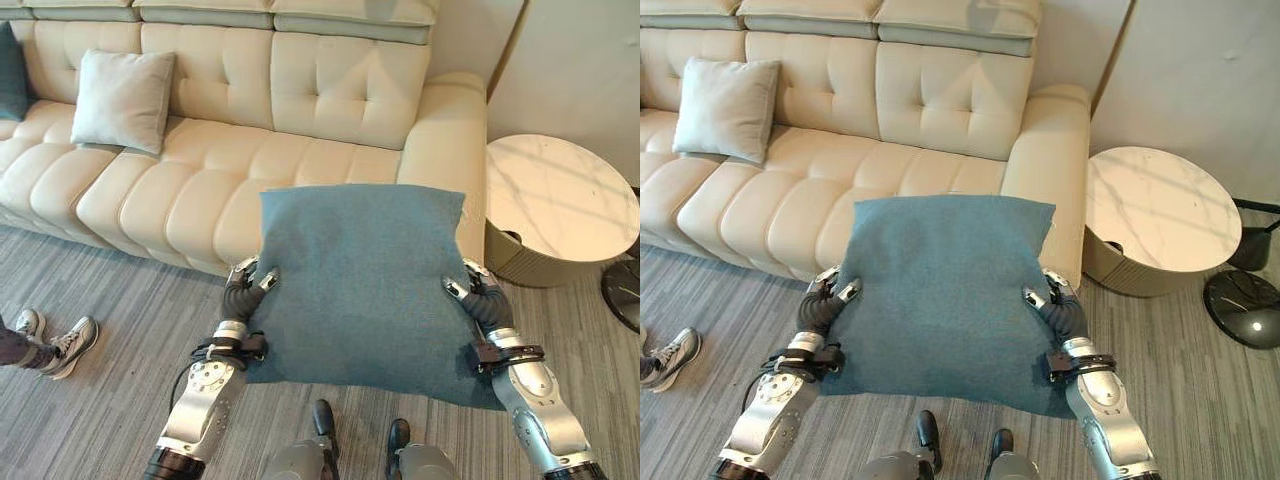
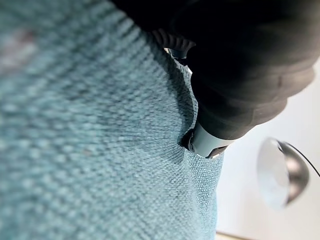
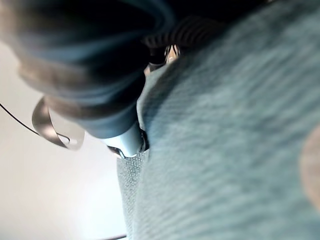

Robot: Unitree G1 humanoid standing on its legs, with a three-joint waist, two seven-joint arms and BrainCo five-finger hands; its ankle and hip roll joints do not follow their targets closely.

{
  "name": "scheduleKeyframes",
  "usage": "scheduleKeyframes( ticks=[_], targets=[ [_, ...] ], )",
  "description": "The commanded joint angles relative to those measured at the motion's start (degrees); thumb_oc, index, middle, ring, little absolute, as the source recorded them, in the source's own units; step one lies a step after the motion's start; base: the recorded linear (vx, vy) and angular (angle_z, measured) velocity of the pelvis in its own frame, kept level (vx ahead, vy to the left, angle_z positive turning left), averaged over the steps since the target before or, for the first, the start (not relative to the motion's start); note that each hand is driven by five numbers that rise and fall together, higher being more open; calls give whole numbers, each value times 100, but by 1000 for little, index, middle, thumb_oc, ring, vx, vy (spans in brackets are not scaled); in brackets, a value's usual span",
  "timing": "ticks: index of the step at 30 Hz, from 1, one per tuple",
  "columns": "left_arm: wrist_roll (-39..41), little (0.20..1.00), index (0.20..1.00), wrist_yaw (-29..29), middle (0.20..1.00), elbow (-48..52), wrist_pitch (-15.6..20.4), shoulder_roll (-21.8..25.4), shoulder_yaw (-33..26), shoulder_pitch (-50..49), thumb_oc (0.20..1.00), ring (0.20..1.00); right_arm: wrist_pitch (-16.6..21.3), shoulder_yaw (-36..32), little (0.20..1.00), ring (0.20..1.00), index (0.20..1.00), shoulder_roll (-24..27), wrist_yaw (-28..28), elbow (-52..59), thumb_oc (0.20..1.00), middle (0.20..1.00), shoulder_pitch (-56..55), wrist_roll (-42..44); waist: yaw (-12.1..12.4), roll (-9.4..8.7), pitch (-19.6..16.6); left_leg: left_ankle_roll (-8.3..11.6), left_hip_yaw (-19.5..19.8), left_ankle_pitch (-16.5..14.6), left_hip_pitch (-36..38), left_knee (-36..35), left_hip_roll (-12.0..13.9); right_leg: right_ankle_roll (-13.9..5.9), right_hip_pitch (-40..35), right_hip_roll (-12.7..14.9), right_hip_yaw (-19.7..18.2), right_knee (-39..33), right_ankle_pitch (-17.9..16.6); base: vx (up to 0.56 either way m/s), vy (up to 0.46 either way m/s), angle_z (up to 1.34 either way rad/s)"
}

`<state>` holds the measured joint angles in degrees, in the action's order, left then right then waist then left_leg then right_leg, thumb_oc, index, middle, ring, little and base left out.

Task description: Pick up all the scattered cushions and arrange them neatly on the sofa.

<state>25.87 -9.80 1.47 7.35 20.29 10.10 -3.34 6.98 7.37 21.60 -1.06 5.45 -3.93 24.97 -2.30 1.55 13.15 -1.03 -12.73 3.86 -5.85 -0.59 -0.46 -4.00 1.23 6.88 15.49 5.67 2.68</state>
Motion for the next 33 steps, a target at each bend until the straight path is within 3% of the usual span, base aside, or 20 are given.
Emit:
scheduleKeyframes(
  ticks=[1, 5, 9, 10, 11, 13, 18, 19, 20, 22, 23, 25, 27, 29, 30, 31, 32, 33],
  targets=[
    [-182, 200, 200, 387, 200, 543, 479, -62, 257, 504, 200, 200, 440, 302, 200, 200, 200, -231, 333, 500, 200, 200, 618, 221, -1, -451, -323, 305, 34, -739, 224, 361, 227, -237, -184, 64, -161, -485, -31, 74, 182, 2],
    [-244, 200, 200, 379, 200, 580, 456, -22, 283, 535, 200, 200, 433, 266, 200, 200, 200, -303, 333, 553, 200, 200, 556, 151, 125, -457, -336, 169, 165, -839, 168, 425, 74, -343, -145, 271, -121, -170, 0, 118, 213, 5],
    [-305, 200, 200, 347, 200, 601, 430, 56, 271, 547, 200, 200, 428, 288, 200, 200, 200, -400, 355, 633, 200, 200, 554, 125, 121, -400, -240, -27, 331, -934, 336, 356, -110, -400, 231, 536, -303, 987, -236, 108, 198, 11],
    [-315, 200, 200, 356, 200, 589, 430, 75, 272, 550, 200, 200, 425, 299, 200, 200, 200, -424, 366, 629, 200, 200, 556, 137, 104, -382, -224, -62, 377, -936, 361, 345, -134, -387, 365, 526, -409, 1224, -302, 197, 207, 21],
    [-354, 200, 200, 371, 200, 557, 423, 86, 306, 557, 200, 200, 442, 320, 200, 200, 200, -432, 385, 635, 200, 200, 528, 174, 24, -331, -141, -125, 504, -1042, 519, 351, -179, -347, 681, 349, -772, 1669, -287, 150, 133, 25],
    [-396, 200, 200, 389, 200, 550, 421, 101, 307, 555, 200, 200, 430, 328, 200, 200, 200, -431, 407, 618, 200, 200, 540, 205, -22, -300, -127, -144, 553, -1062, 578, 344, -206, -301, 892, 185, -942, 1760, -281, 155, 103, 37],
    [-362, 200, 200, 437, 200, 519, 475, 92, 258, 534, 200, 200, 437, 344, 200, 200, 200, -275, 498, 546, 200, 200, 707, 429, -276, -251, 62, -175, 758, -1299, 1105, 151, -419, -294, 1715, -322, -951, 1207, -355, 280, 108, 24],
    [-386, 200, 200, 462, 200, 466, 477, 62, 257, 562, 200, 200, 458, 304, 200, 200, 200, -221, 536, 551, 200, 200, 688, 527, -401, -305, 60, -162, 881, -1442, 1333, 104, -566, -408, 1942, -455, -728, 682, -537, 366, 69, 22],
    [-385, 200, 200, 463, 200, 466, 476, 61, 257, 561, 200, 200, 456, 303, 200, 200, 200, -219, 537, 553, 200, 200, 686, 528, -414, -291, 67, -160, 896, -1448, 1343, 104, -552, -408, 1917, -462, -708, 660, -542, 422, 45, 23],
    [-405, 200, 200, 519, 200, 444, 504, 6, 210, 559, 200, 200, 467, 170, 200, 200, 200, -169, 589, 563, 200, 200, 549, 594, -539, -351, -27, -100, 997, -1627, 1615, 107, -670, -435, 2017, -477, -300, 248, -656, 416, 4, 30],
    [-404, 200, 200, 521, 200, 448, 503, 2, 213, 550, 200, 200, 464, 167, 200, 200, 200, -164, 592, 570, 200, 200, 536, 596, -565, -325, -31, -95, 1027, -1641, 1624, 109, -644, -434, 1996, -484, -261, 242, -641, 457, -20, 24],
    [-373, 200, 200, 602, 200, 489, 521, -150, 258, 438, 200, 200, 522, -79, 200, 200, 200, -116, 603, 693, 200, 200, 186, 632, -727, -281, -232, 5, 1225, -1658, 1826, 219, -629, -244, 1698, -570, -535, 83, -590, 457, -25, 55],
    [-328, 200, 200, 613, 200, 431, 502, -233, 323, 414, 200, 200, 544, -267, 200, 200, 200, -102, 554, 618, 200, 200, 6, 637, -893, -171, -360, 296, 1208, -1384, 1767, 677, -500, -123, 1537, -609, -628, 147, -598, 426, -49, 82],
    [-340, 200, 200, 641, 200, 448, 473, -183, 300, 357, 200, 200, 568, -348, 200, 200, 200, -35, 502, 590, 200, 200, -14, 636, -1000, -140, -350, 645, 870, -920, 1453, 1699, -256, -15, 1250, -521, -536, 124, -509, 418, -66, 71],
    [-288, 200, 200, 587, 200, 416, 487, -174, 226, 336, 200, 200, 571, -386, 200, 200, 200, 6, 424, 524, 200, 200, -80, 649, -1036, -147, -377, 689, 397, -695, 1228, 2411, 80, 137, 1006, -522, -609, 113, -267, 330, -54, 25],
    [-287, 200, 200, 587, 200, 416, 487, -173, 225, 334, 200, 200, 572, -383, 200, 200, 200, 6, 422, 524, 200, 200, -81, 648, -1025, -140, -379, 692, 385, -715, 1213, 2445, 93, 142, 1014, -536, -618, 118, -265, 339, -58, -1],
    [-277, 200, 200, 604, 200, 399, 473, -158, 226, 318, 200, 200, 558, -398, 200, 200, 200, 42, 412, 474, 200, 200, -42, 641, -1000, -167, -376, 606, 222, -788, 981, 2688, 192, 176, 881, -530, -708, 107, -163, 316, 19, -29],
    [-280, 200, 200, 595, 200, 328, 459, -183, 220, 350, 200, 200, 556, -472, 200, 200, 200, 87, 337, 403, 200, 200, -14, 585, -995, -222, -349, 398, -2, -1090, 758, 2492, 409, 127, 665, -464, -877, 91, -52, 310, 22, -40]
  ],
)
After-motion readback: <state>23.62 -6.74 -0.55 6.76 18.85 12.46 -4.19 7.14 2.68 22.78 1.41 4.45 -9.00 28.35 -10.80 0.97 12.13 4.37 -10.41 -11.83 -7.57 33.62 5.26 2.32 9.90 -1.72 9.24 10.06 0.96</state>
